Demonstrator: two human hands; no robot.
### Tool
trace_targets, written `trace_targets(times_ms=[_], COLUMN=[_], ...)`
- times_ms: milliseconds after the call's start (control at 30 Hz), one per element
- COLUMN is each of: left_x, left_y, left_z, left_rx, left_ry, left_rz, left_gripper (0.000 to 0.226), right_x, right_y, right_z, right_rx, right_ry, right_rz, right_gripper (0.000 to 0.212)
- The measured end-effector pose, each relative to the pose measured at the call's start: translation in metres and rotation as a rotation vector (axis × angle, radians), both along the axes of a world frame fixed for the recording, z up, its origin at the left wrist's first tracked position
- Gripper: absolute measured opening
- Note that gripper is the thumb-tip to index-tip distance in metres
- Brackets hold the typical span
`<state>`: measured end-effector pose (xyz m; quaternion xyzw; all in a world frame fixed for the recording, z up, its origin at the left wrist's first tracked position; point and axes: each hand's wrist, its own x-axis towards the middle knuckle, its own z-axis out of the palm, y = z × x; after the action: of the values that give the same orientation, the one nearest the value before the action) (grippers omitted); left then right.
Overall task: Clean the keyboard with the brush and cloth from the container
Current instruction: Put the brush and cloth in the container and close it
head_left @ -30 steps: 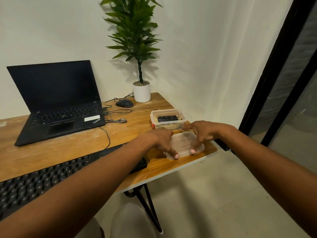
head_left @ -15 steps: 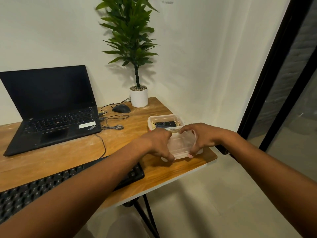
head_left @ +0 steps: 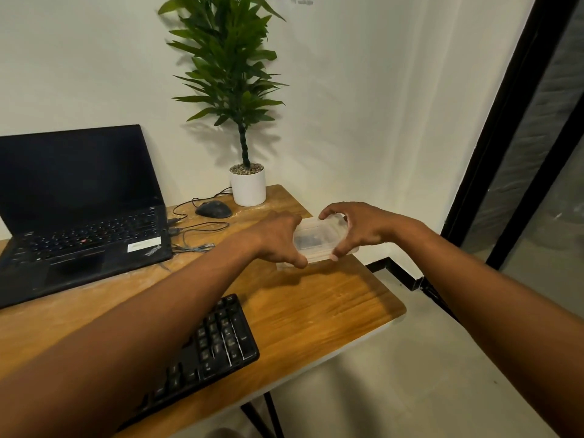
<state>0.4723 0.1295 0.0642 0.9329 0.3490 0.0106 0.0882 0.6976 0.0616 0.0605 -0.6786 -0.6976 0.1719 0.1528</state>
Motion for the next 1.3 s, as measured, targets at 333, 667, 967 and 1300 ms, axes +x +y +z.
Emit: trace_targets(times_ms=[333, 667, 967, 1300], left_x=[0.011, 0.005, 0.000, -0.006], left_y=[0.023, 0.031, 0.043, 0.057], left_z=[-0.010, -0.005, -0.003, -0.005], left_rx=[-0.122, -0.196, -0.257, -0.333], left_ry=[0.010, 0.009, 0.005, -0.038], left_rz=[-0.010, 0.038, 0.085, 0.111], left_gripper=[0.095, 0.098, 0.098, 0.105], right_x=[0.011, 0.007, 0.002, 0.002], right_y=[0.029, 0.036, 0.043, 0.050], right_z=[-0.018, -0.018, -0.017, -0.019], right_rx=[-0.068, -0.053, -0.045, -0.031], right_ry=[0.015, 0.030, 0.032, 0.032], right_rz=[-0.013, 0.000, 0.003, -0.002], right_gripper=[0.087, 0.088, 0.091, 0.092])
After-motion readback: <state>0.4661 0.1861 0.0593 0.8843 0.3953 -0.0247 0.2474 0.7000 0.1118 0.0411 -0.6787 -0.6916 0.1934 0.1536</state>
